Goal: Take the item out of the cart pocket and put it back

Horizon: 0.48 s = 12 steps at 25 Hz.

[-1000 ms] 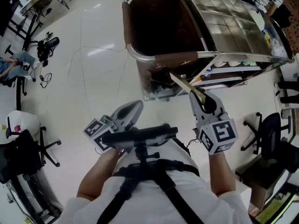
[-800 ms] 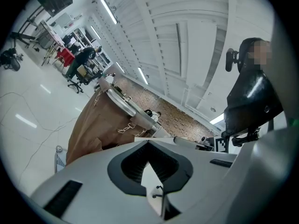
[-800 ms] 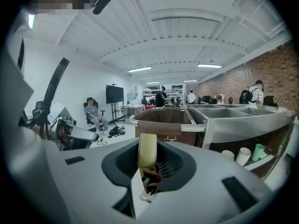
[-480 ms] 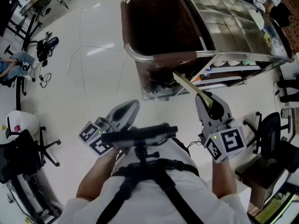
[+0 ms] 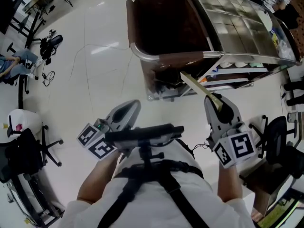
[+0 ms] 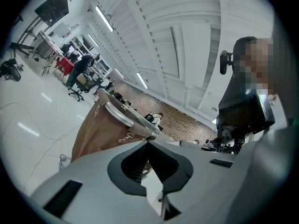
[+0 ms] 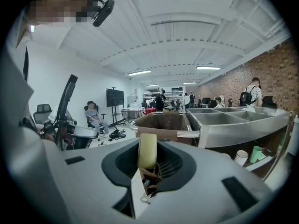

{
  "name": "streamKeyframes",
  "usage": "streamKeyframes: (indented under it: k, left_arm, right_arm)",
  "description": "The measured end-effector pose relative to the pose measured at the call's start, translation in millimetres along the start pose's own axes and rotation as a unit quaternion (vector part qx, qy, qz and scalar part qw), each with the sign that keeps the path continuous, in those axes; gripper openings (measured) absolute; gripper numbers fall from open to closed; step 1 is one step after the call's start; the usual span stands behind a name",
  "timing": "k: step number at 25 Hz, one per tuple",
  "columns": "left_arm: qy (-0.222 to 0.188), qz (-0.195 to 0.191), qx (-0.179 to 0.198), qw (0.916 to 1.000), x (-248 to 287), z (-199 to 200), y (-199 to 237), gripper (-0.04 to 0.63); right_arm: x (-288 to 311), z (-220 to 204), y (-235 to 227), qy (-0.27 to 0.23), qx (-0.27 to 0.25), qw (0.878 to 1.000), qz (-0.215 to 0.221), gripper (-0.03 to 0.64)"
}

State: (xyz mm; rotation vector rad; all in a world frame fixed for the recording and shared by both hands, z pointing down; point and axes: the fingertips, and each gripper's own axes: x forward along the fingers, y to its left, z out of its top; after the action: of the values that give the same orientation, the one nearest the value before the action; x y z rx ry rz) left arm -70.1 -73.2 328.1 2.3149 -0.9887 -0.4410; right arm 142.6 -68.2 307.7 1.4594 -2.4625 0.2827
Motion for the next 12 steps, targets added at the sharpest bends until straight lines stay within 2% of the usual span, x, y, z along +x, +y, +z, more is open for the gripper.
streamKeyframes:
  k: [12]
  left_arm:
    - [0.008,0.011,-0.001,0.9999,0.8,-2.8,4.3,-0.006]
  right_arm:
    - [5.1,-1.4,-0.3,0.004,0.010,1.000,0.010,0.074]
